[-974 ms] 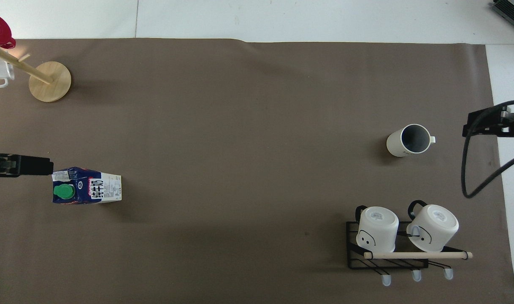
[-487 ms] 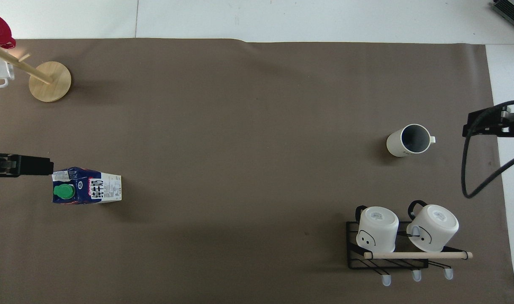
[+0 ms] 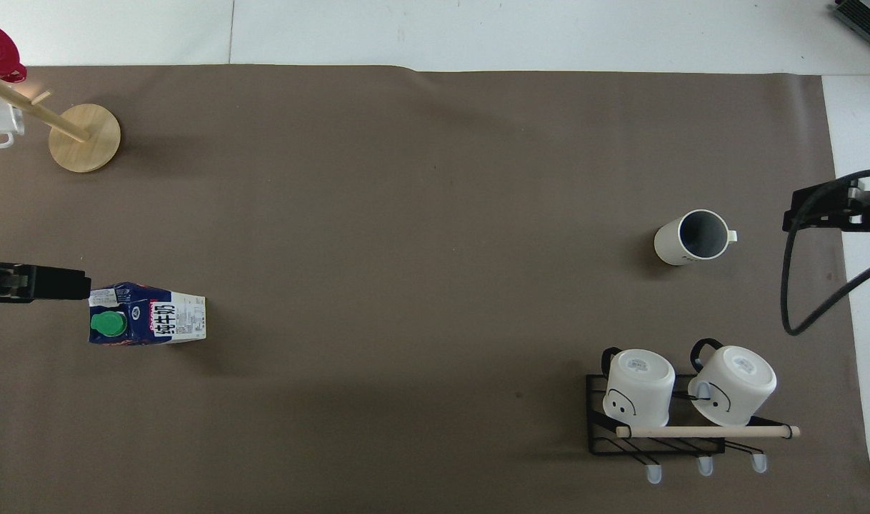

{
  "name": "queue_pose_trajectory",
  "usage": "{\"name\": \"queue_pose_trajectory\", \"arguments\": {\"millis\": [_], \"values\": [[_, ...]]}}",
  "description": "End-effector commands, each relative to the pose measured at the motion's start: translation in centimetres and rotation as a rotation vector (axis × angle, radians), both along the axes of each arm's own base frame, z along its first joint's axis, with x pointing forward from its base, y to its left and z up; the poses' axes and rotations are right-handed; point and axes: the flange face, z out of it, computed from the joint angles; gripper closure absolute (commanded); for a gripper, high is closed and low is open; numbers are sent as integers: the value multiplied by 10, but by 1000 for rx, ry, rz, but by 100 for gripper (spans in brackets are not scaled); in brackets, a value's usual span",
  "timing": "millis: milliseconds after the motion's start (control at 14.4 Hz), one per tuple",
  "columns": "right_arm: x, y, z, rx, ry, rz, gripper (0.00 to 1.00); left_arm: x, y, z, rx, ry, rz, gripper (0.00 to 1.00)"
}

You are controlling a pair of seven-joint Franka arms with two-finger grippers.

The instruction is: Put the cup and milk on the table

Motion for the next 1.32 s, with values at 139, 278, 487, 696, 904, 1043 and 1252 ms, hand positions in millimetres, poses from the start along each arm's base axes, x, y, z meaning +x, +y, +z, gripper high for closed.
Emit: {"name": "queue_pose_trajectory", "arguments": {"millis": [139,278,487,696,904,1043,1252], "values": [[-5,-4,3,17,5,9,0,-4,-3,5,-13,13,-19,0],[-4,-4,2,17,5,9,0,-5,-10,5,-12,13,-37,0],[-5,0,4,18,7,18,0,-6,-19,4,-10,13,-64,0],[-3,0,4,18,-5,28,0,-6,-24,5,-10,12,-100,0],[1,-2,3,11,-25,101,0,-6,-24,6,-10,10,-97,0],[5,-3,-1,9,-24,100,0,-6,-23,7,-11,9,-92,0],[14,-6,-12,2,-20,118,0,-6,-23,6,-11,10,-89,0]]}}
